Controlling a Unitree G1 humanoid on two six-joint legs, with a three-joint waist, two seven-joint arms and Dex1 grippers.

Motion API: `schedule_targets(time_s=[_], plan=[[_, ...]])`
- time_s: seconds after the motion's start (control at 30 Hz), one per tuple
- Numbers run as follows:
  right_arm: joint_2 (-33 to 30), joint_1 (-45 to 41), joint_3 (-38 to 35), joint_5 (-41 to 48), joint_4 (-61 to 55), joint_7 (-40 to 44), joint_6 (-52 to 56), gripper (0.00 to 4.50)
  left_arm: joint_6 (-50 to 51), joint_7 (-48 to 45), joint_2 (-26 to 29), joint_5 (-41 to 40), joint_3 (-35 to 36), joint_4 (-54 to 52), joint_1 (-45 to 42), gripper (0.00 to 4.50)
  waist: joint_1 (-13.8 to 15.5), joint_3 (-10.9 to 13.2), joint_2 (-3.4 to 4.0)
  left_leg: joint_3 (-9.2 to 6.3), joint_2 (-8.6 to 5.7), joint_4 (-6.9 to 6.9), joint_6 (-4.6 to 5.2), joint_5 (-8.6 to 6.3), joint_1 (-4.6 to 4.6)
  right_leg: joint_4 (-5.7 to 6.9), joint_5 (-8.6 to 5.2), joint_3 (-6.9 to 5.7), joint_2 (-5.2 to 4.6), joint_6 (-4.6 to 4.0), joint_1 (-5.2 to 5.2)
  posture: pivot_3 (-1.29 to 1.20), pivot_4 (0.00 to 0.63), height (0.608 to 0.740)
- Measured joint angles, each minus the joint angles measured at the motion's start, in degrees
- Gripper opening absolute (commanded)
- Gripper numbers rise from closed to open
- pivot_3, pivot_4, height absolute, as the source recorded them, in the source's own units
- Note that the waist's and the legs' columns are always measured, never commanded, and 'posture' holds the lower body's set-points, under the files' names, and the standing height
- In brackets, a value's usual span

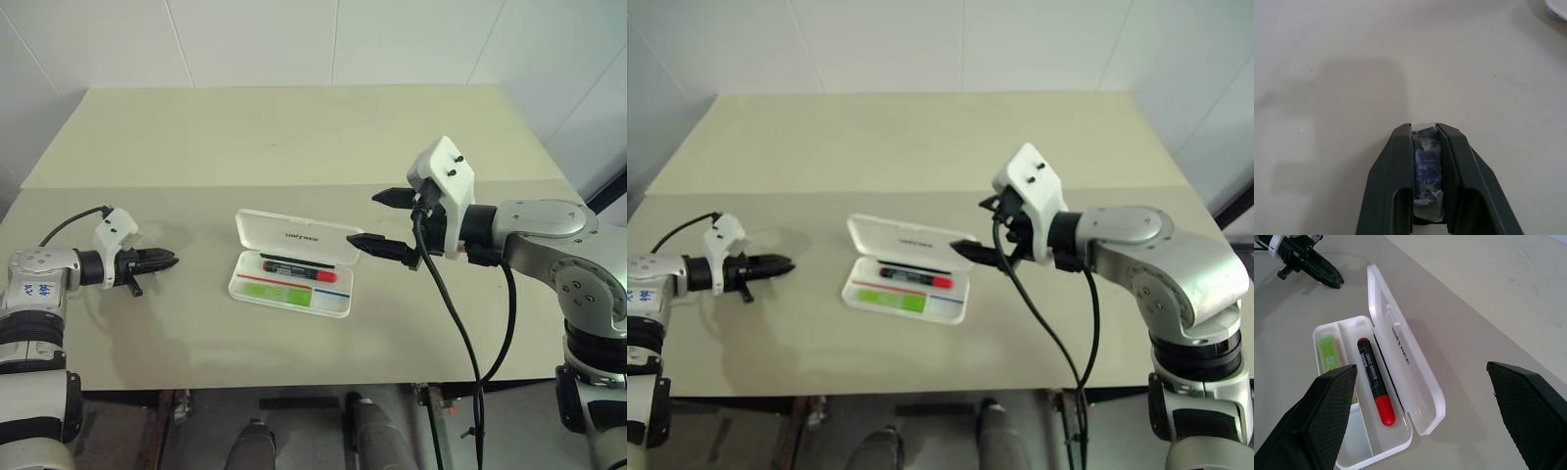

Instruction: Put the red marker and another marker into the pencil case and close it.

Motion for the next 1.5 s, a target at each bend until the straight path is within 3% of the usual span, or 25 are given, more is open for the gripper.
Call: schedule_targets(time_s=[0.47,0.83,1.03,1.33,1.5], plan=[[-0.67,0.67,-2.75,2.25,-1.23,-0.43,0.52,4.5,-6.54,6.28,-2.43,-0.35,1.66,-2.58,-12.58,0.36,-0.3,-0.01,-0.02,0.02,0.0,-0.09,0.0,-0.01,-0.07,-0.12,0.02,0.0,0.0,0.04,-0.04,0.0,0.15,0.74],[0.26,3.55,-6.85,7.42,-6.56,-3.05,0.71,4.5,-5.81,0.57,-10.86,-3.83,1.42,-9.34,-21.38,0.36,-0.05,-0.01,-0.03,-0.02,0.0,-0.02,0.0,0.0,-0.13,-0.13,0.04,0.0,0.02,0.06,-0.01,0.0,0.15,0.74],[-0.07,5.01,-6.91,7.52,-7.58,-5.24,0.19,4.5,0.96,-3.91,-15.64,-8.82,0.34,-18.45,-22.26,0.36,-0.32,-0.01,-0.03,-0.02,0.0,-0.01,0.0,0.0,-0.12,-0.11,0.03,0.01,0.02,0.06,-0.01,0.0,0.15,0.74],[-2.09,6.58,-7.14,7.63,-7.87,-6.28,0.05,4.5,14.24,-7.93,-16.64,-11.92,-4.41,-33.17,-18.64,0.36,-0.29,-0.01,-0.03,-0.02,0.0,0.02,0.01,0.0,-0.1,-0.1,0.03,0.04,0.05,0.05,-0.01,0.0,0.15,0.74],[-6.48,12.22,-8.93,7.79,-10.51,-6.1,0.05,4.5,23.63,-5.95,-16.95,-13.26,-6.23,-42.96,-14.59,0.36,-0.02,-0.01,-0.03,-0.04,0.0,0.01,0.01,0.0,-0.14,-0.16,0.02,0.04,0.05,0.05,0.0,0.0,0.15,0.74]])
